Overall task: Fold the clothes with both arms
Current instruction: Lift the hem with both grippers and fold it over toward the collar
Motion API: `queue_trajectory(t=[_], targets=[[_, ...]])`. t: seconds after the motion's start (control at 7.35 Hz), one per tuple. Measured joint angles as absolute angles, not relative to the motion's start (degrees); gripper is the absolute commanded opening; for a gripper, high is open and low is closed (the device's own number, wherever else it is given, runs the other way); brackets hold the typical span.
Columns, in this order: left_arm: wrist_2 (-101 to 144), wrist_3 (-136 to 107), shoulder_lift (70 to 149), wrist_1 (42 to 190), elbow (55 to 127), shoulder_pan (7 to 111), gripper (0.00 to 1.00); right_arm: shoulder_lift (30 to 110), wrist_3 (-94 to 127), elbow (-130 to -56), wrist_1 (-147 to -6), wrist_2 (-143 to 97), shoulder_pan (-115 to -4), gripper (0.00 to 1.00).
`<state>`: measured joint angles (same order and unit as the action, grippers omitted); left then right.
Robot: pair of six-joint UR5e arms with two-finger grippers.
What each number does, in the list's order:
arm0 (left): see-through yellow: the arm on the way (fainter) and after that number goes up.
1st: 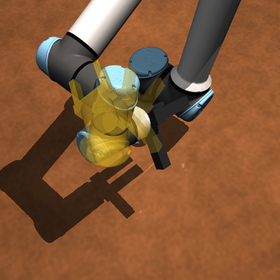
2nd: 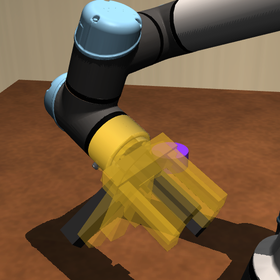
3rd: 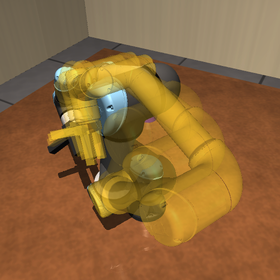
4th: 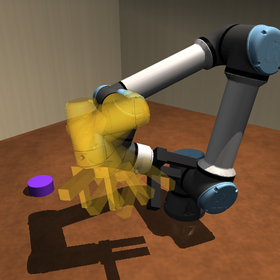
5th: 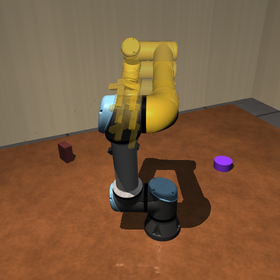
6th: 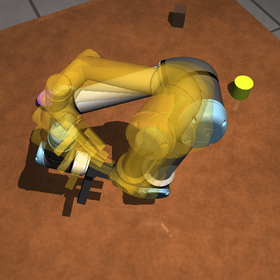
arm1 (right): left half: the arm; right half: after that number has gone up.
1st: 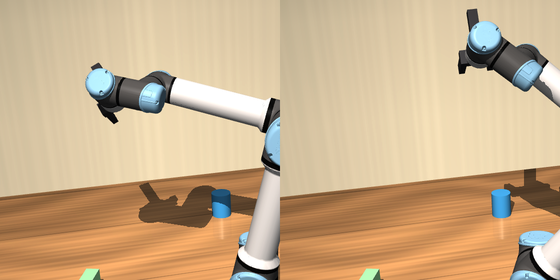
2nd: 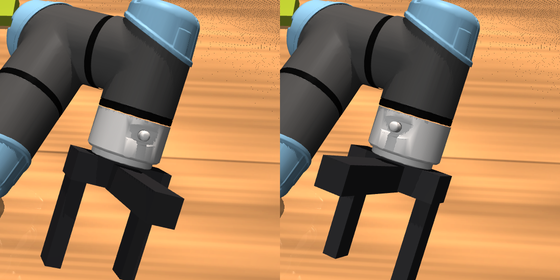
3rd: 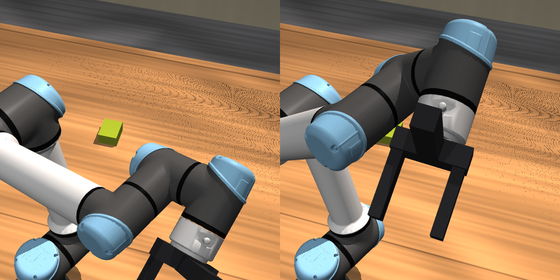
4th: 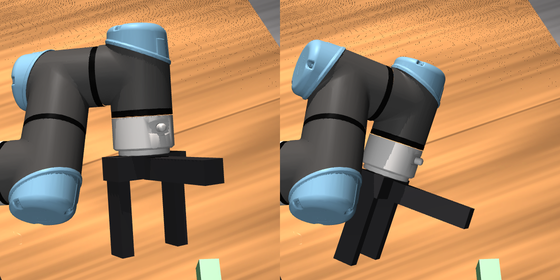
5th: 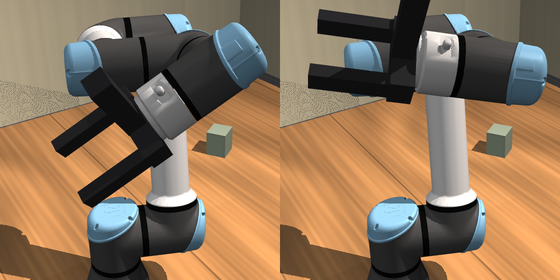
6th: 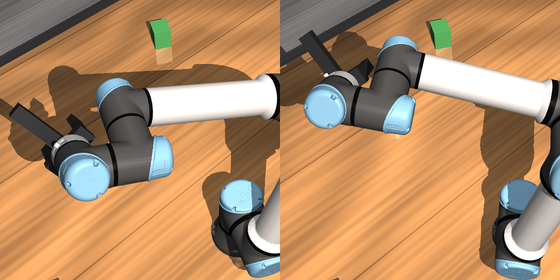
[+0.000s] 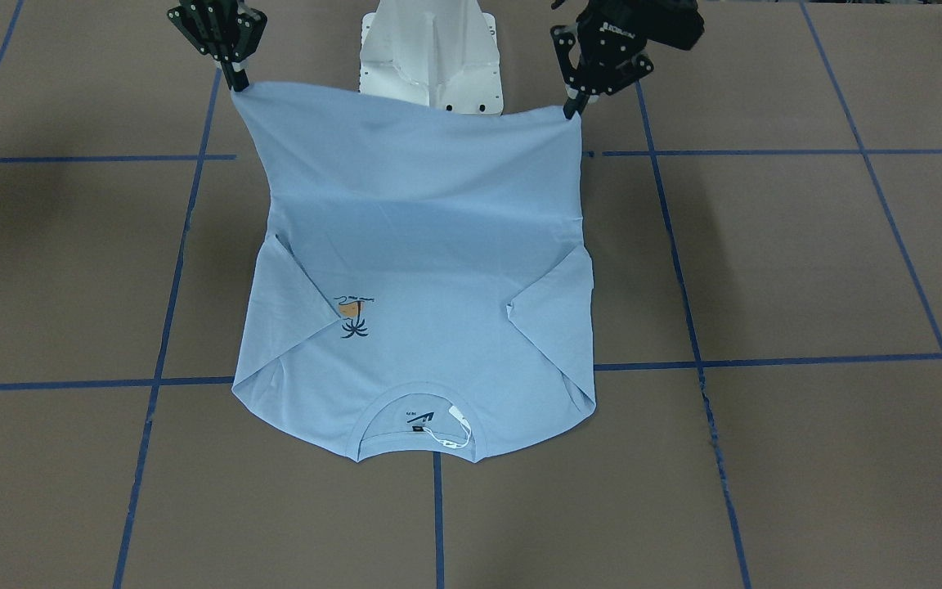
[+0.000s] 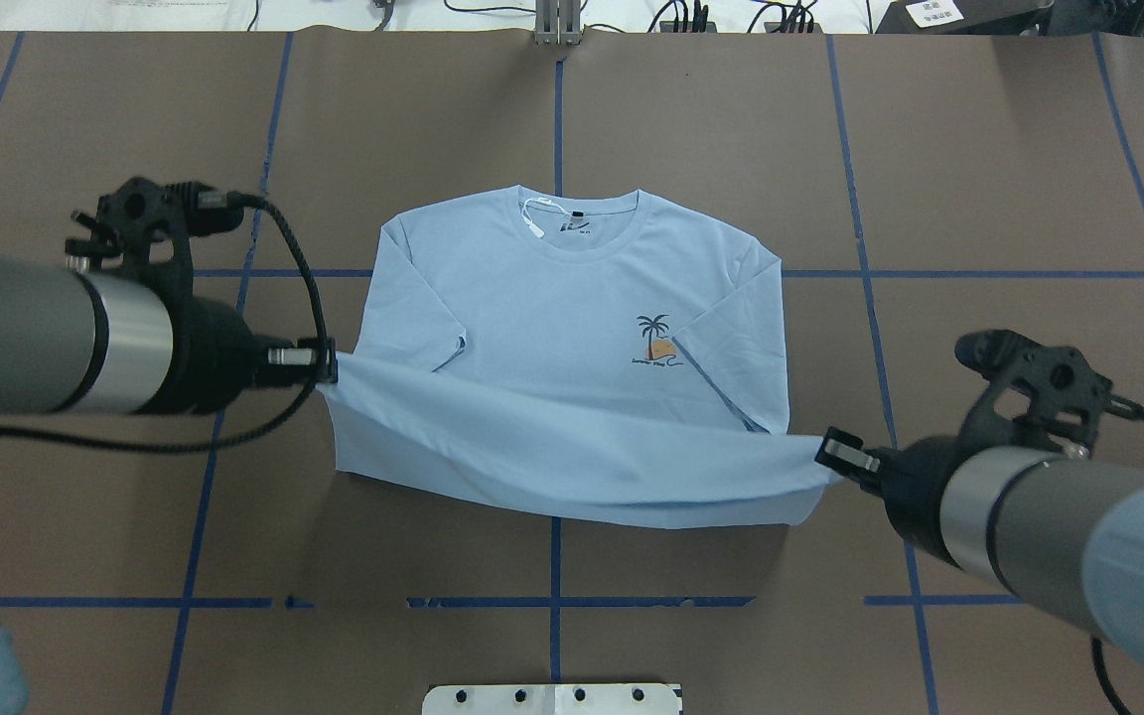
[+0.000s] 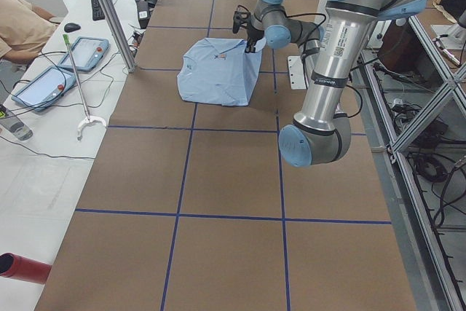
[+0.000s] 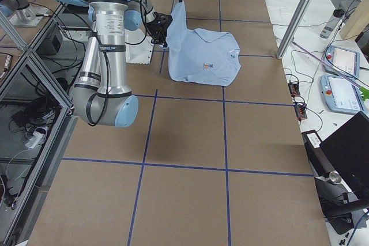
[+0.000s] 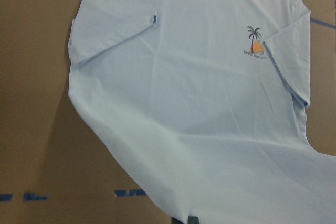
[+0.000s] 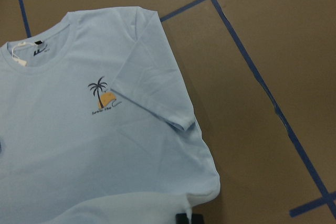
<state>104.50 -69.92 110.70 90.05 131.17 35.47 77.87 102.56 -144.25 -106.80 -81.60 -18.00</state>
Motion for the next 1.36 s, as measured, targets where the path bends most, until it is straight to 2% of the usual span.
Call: queue_trajectory(t=[0.27, 0.54, 0.82, 1.36], targets=[[106.7, -64.2, 114.8, 90.4, 123.0, 42.5, 0.0, 69.1, 98.2, -133.9, -108.1, -85.5, -27.1, 0.0], [106.7, -63.2, 118.4, 93.0, 114.8, 44.2, 0.0, 63.3, 94.2, -123.4, -107.9, -86.4, -32.7, 0.0], [105.0, -63.0, 121.4, 100.8, 103.9, 44.4, 0.0, 60.1, 90.2, -114.8, -105.4, -86.6, -36.7, 0.0], [100.1, -62.9, 127.9, 112.8, 82.9, 44.1, 0.0, 57.0, 87.8, -95.1, -89.4, -86.4, -38.9, 0.0]])
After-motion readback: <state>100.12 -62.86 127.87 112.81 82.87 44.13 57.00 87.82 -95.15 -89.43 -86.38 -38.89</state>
